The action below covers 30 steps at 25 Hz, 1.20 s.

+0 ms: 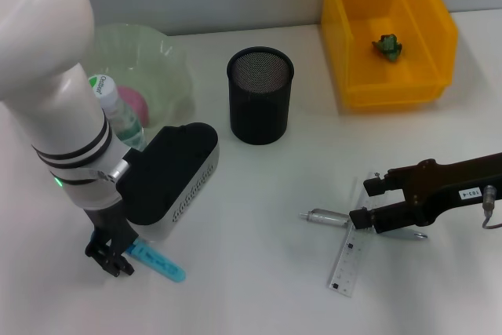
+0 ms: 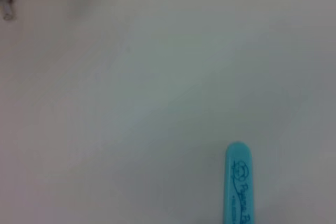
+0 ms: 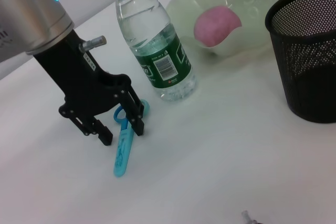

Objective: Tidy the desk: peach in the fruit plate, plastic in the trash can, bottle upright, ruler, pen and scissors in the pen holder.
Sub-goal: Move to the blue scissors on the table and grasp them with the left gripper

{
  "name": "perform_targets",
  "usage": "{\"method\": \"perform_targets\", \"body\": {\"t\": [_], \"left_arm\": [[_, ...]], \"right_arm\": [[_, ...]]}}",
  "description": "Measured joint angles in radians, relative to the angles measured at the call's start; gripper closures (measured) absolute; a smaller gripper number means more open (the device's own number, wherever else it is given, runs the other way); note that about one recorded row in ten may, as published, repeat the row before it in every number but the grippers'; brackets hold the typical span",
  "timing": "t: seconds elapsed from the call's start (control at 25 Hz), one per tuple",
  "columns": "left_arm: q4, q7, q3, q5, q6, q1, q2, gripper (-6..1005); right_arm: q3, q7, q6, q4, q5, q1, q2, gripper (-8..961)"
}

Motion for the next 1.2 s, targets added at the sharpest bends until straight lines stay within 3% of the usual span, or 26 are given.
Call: {"method": "perform_targets", "body": {"t": [0.48, 0.76, 1.2], "left_arm": [[-0.011, -0.001, 0.017, 0.003, -0.012, 0.0, 0.0, 436], [-0.011, -0.003, 0.023, 0.006, -0.013, 0.0, 0.0, 545], [-0.011, -0.011, 0.037, 0.011, -0.021, 0.003, 0.0, 638]], "right_arm": [[0.0, 0.001, 0.0, 0.0, 0.002, -0.001, 0.001, 164], [0.0, 0.002, 0.0, 0.0, 0.011, -0.004, 0.002, 164], [0.0, 0.002, -0.009, -0.002, 0.013, -0.005, 0.002, 165]]}}
